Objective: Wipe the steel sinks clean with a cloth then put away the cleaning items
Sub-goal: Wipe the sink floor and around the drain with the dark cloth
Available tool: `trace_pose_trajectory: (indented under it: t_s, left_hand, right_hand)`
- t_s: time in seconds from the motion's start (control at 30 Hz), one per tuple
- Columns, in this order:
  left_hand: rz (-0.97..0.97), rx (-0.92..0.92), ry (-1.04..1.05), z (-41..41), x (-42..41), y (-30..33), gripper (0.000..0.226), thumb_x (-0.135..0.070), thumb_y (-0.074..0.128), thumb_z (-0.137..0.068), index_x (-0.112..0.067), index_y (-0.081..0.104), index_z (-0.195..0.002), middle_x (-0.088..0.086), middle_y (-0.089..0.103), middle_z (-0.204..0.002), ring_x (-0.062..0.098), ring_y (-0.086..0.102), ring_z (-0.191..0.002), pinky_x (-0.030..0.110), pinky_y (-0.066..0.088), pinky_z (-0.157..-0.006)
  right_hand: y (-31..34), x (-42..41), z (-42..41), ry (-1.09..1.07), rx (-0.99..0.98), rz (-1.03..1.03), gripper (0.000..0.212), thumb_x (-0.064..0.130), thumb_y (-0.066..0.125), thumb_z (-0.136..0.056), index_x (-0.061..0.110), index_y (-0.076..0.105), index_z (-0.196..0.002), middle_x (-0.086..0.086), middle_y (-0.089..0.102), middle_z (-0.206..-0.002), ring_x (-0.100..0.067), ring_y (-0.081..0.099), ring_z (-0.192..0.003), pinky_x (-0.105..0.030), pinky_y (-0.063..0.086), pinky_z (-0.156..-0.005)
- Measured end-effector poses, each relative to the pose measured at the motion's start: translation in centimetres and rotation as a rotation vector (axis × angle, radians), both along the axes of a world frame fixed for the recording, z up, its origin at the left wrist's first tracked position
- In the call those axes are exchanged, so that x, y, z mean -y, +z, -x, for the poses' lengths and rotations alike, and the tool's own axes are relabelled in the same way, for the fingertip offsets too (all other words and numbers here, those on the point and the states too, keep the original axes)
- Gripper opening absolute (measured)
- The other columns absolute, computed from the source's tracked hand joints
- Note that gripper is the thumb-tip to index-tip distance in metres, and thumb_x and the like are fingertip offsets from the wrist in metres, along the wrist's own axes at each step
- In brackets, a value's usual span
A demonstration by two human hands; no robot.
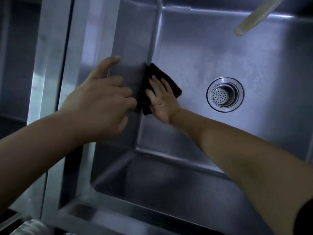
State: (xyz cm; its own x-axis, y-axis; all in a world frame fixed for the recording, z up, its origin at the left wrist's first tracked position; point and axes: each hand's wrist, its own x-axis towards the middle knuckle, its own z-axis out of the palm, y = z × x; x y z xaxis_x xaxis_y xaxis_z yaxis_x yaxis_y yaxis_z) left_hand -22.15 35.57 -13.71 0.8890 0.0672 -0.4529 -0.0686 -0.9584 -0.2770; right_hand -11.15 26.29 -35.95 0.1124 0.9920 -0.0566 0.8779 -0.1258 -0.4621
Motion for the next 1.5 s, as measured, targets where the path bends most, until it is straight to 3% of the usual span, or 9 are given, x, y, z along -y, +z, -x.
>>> trace_pose_trajectory:
  t_s: [0.17,0.37,0.53,0.73,0.8,1.03,1.2,1.33,1.5]
  left_hand:
    - [0.015,-0.010,0.011,-0.2,0.2,0.3,0.030,-0.028,0.037,-0.071,-0.023,0.066,-0.065,-0.006,0.053,-0.054,0.021,0.052,-0.063,0.048,0.005,-0.118]
    - [0.012,0.021,0.004,0.0,0.3,0.5,0.038,-0.026,0.033,-0.073,-0.025,0.071,-0.074,-0.007,0.060,-0.061,0.020,0.056,-0.070,0.046,0.003,-0.118]
    - [0.009,0.041,-0.022,0.1,0.4,0.5,0.042,-0.027,0.031,-0.074,-0.025,0.073,-0.078,-0.005,0.063,-0.064,0.022,0.057,-0.074,0.045,0.003,-0.118]
    - [0.004,0.022,-0.038,-0.1,0.6,0.8,0.042,-0.027,0.031,-0.076,-0.025,0.073,-0.076,-0.005,0.062,-0.063,0.022,0.059,-0.075,0.046,0.002,-0.118]
    - [-0.005,0.008,-0.042,0.0,0.6,0.8,0.043,-0.028,0.030,-0.076,-0.027,0.073,-0.077,-0.007,0.063,-0.065,0.020,0.059,-0.077,0.046,0.000,-0.118]
    - [-0.002,0.009,-0.011,-0.1,0.4,0.6,0.037,-0.028,0.035,-0.075,-0.026,0.071,-0.074,-0.006,0.060,-0.061,0.021,0.058,-0.074,0.046,0.000,-0.118]
    - [0.020,0.030,0.013,-0.1,0.2,0.3,0.026,-0.028,0.042,-0.072,-0.023,0.068,-0.069,-0.003,0.058,-0.060,0.024,0.057,-0.072,0.047,0.004,-0.118]
    - [0.047,0.073,0.036,-0.1,0.3,0.1,0.026,-0.025,0.040,-0.072,-0.019,0.065,-0.066,0.002,0.057,-0.060,0.029,0.057,-0.073,0.049,0.007,-0.117]
    - [0.072,0.071,-0.014,-0.4,0.7,-0.8,0.018,-0.023,0.046,-0.072,-0.018,0.063,-0.068,0.006,0.059,-0.063,0.032,0.058,-0.080,0.053,0.012,-0.115]
  right_hand:
    - [0.1,6.5,5.3,0.271,0.013,-0.075,0.035,0.019,0.072,-0.069,0.018,0.070,-0.104,-0.030,0.050,-0.132,-0.045,0.044,-0.126,-0.061,0.027,-0.107]
    - [0.4,10.7,5.8,0.576,0.082,0.141,0.045,0.020,0.046,-0.093,0.030,0.046,-0.137,-0.015,0.009,-0.157,-0.032,0.003,-0.145,-0.042,-0.016,-0.112]
    - [2.8,17.6,0.1,0.559,0.032,0.155,0.048,0.014,0.074,-0.068,0.023,0.066,-0.115,-0.018,0.042,-0.144,-0.037,0.038,-0.133,-0.055,0.032,-0.106]
    - [5.3,29.0,-9.5,0.567,0.147,0.225,0.024,0.024,0.059,-0.078,0.026,0.066,-0.101,-0.012,0.042,-0.141,-0.037,0.051,-0.123,-0.055,0.047,-0.091]
    - [5.7,30.4,-10.8,0.574,0.201,0.276,0.033,0.028,0.074,-0.070,0.029,0.063,-0.101,-0.013,0.051,-0.136,-0.037,0.055,-0.119,-0.054,0.046,-0.091]
    - [3.2,22.9,-5.5,0.577,0.267,0.190,0.049,0.049,0.066,-0.077,0.026,0.062,-0.120,-0.014,0.042,-0.145,-0.038,0.037,-0.134,-0.061,0.025,-0.106]
    - [1.6,11.9,-1.2,0.366,0.261,0.098,0.059,0.049,0.052,-0.086,0.032,0.040,-0.141,-0.011,0.030,-0.152,-0.041,0.022,-0.140,-0.063,0.014,-0.110]
    - [0.7,5.0,-3.1,0.164,0.300,0.208,0.061,0.053,0.033,-0.092,0.037,0.016,-0.149,-0.007,0.009,-0.159,-0.037,0.001,-0.144,-0.059,-0.004,-0.113]
    - [0.0,1.5,-9.5,-0.022,0.357,0.283,0.064,0.056,0.030,-0.091,0.037,0.011,-0.149,-0.006,0.005,-0.159,-0.035,-0.002,-0.145,-0.059,-0.003,-0.113]
